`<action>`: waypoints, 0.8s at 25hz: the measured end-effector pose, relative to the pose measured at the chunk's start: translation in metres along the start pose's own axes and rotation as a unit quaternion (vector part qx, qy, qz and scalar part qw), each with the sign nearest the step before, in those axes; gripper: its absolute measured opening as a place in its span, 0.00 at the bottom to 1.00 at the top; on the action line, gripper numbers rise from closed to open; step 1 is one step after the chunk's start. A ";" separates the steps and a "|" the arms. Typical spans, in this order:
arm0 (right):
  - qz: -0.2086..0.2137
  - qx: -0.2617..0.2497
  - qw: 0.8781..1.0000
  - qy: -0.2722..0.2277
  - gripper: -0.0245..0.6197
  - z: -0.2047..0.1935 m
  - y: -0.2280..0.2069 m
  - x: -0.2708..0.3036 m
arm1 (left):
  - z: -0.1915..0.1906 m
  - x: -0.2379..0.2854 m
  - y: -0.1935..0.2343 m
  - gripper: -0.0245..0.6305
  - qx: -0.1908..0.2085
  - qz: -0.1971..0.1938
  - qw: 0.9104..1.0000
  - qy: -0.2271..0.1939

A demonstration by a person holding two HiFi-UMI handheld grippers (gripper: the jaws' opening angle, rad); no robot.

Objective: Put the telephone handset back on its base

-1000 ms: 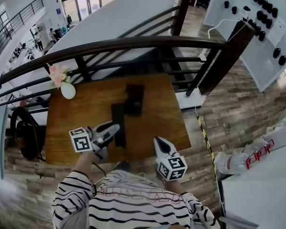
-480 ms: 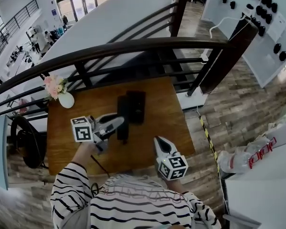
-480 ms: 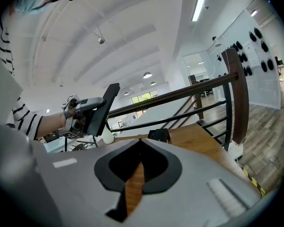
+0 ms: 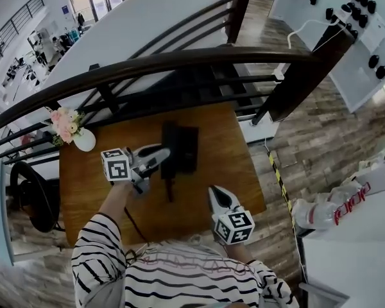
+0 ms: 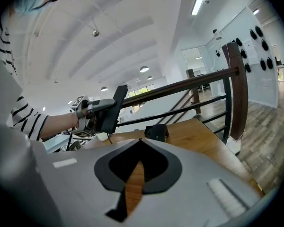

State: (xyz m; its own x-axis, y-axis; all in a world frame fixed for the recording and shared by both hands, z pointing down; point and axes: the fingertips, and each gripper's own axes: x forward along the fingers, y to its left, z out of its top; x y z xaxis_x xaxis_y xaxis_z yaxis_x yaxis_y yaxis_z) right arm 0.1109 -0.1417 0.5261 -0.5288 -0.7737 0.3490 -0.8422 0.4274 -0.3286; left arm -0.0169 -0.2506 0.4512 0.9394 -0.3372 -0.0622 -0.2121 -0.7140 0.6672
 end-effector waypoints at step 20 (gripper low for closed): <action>-0.019 0.011 0.998 0.056 0.04 -0.013 -0.028 0.090 | -0.051 0.017 0.193 0.15 -0.122 0.001 0.992 -0.006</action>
State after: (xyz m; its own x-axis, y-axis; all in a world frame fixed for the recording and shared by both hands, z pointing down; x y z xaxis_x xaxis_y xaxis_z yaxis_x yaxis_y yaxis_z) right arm 0.0854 -0.2171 0.5776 -0.5052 -0.7323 0.4567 -0.8605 0.3872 -0.3310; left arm -0.0278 -0.3631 0.6170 0.9351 -0.3477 -0.0687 -0.1413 -0.5436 0.8273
